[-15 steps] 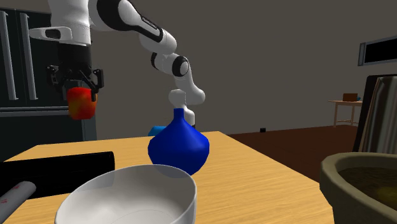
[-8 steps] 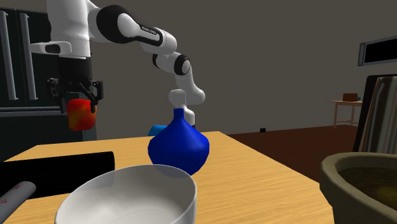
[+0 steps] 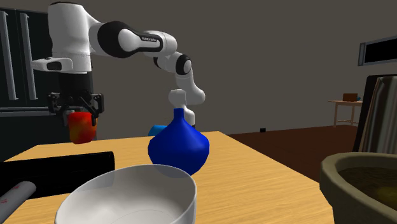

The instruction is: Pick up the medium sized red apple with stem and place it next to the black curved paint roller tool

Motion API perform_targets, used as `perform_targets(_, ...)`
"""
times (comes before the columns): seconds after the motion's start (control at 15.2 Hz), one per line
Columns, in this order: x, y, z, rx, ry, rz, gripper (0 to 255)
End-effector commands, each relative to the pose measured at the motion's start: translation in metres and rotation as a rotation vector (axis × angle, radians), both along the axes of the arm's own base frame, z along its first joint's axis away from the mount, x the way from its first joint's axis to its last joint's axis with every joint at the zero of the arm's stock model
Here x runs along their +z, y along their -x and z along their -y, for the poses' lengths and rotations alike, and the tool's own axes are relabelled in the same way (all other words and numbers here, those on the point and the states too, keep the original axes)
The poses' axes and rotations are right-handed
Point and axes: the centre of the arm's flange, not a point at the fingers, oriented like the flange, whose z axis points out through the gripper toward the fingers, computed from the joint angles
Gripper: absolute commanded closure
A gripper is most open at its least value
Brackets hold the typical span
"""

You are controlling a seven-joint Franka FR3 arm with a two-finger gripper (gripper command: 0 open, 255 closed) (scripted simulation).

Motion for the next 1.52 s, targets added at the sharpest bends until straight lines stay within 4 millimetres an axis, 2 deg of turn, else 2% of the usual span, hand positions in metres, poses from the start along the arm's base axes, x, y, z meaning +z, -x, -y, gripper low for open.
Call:
perform_targets(0.0, -0.011, 0.001, 0.000, 0.000, 0.001, 0.000, 255)
perform_targets(0.59, -0.060, 0.001, 0.000, 0.000, 0.001, 0.000, 255)
perform_targets(1.12, -0.060, 0.001, 0.000, 0.000, 0.001, 0.000, 255)
perform_targets(1.19, -0.060, 0.001, 0.000, 0.000, 0.001, 0.000, 0)
perform_targets(1.45, -0.060, 0.001, 0.000, 0.000, 0.001, 0.000, 0)
